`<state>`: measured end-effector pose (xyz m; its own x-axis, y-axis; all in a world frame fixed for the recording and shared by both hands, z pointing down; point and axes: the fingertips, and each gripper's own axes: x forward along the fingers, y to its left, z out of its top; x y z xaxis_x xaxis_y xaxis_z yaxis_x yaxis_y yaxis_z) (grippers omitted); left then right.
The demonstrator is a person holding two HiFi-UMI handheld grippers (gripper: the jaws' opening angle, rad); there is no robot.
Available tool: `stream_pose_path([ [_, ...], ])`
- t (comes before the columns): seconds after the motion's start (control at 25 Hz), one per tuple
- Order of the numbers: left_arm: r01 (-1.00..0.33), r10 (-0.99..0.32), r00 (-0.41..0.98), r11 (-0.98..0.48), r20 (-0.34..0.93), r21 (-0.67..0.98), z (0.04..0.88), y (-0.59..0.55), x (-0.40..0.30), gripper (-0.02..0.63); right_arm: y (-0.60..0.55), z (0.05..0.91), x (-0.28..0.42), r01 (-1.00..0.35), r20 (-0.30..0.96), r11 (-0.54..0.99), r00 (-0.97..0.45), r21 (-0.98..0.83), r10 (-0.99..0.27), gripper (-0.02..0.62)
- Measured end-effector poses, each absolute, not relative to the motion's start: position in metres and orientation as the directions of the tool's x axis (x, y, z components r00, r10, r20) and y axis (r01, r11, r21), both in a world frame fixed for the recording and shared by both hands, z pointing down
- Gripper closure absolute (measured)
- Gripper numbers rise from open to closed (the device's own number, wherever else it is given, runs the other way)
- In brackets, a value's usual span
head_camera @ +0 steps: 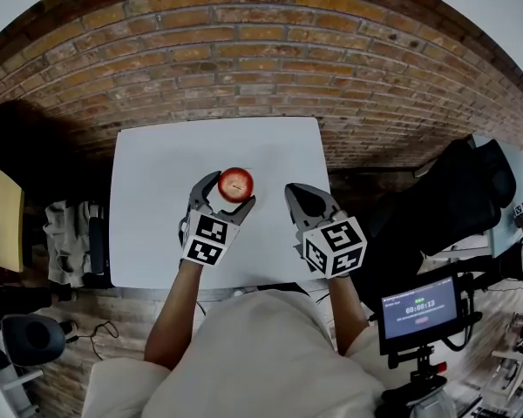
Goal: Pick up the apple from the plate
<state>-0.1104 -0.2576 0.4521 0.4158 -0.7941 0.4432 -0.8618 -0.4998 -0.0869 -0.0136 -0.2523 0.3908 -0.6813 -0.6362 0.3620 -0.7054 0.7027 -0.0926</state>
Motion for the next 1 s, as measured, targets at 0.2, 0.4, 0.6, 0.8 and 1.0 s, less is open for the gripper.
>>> stream_pose_path([
  [0.2, -0.863, -0.814, 0.419, -0.495, 0.403, -0.103, 0.433, -0.250, -0.110, 0.235, -0.251, 0.381, -0.013, -0.706, 0.348, 0.703, -0.682, -0.085, -0.643, 0.592],
  [0.4, -0.866, -0.836, 0.413, -0.483, 0.361, -0.128, 0.414, -0.246, -0.113, 0.235, -0.251, 0.369, -0.018, -0.698, 0.330, 0.712, -0.692, -0.077, -0.642, 0.592],
  [0.6, -0.872, -0.851, 0.407, -0.470, 0.331, -0.137, 0.390, -0.236, -0.119, 0.235, -0.242, 0.354, -0.025, -0.678, 0.304, 0.732, -0.713, -0.071, -0.632, 0.592],
  [0.8, -0.874, -0.860, 0.409, -0.465, 0.304, -0.142, 0.376, -0.228, -0.122, 0.235, -0.238, 0.344, -0.030, -0.664, 0.289, 0.746, -0.726, -0.058, -0.624, 0.592],
  [1.0, -0.878, -0.862, 0.423, -0.466, 0.279, -0.108, 0.367, -0.223, -0.123, 0.235, -0.233, 0.335, -0.033, -0.646, 0.276, 0.761, -0.743, -0.059, -0.610, 0.592],
])
